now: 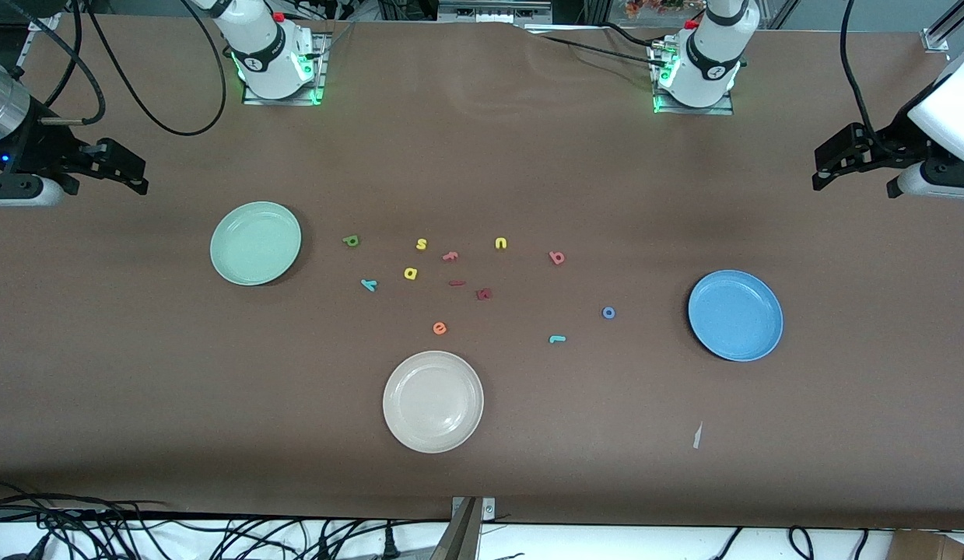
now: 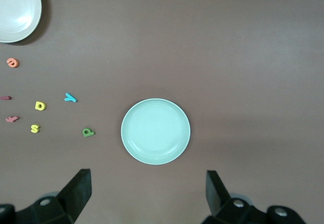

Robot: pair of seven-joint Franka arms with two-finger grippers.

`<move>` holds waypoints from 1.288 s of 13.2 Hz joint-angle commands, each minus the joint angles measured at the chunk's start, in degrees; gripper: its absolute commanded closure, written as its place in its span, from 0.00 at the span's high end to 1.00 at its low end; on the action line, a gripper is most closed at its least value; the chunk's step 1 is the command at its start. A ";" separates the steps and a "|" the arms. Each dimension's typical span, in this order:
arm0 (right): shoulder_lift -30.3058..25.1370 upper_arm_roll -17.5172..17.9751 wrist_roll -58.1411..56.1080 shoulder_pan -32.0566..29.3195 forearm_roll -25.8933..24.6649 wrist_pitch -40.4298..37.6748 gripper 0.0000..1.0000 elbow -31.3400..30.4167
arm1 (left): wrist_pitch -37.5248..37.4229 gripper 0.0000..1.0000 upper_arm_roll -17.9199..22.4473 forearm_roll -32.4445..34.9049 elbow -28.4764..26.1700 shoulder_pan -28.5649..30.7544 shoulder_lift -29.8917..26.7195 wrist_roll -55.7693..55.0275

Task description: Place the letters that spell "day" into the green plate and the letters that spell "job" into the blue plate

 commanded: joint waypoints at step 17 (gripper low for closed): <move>-0.75 -0.06 -0.48 0.00 -0.34 0.42 1.00 -0.73 | -1.97 1.00 0.32 -1.02 1.18 0.04 0.22 -0.31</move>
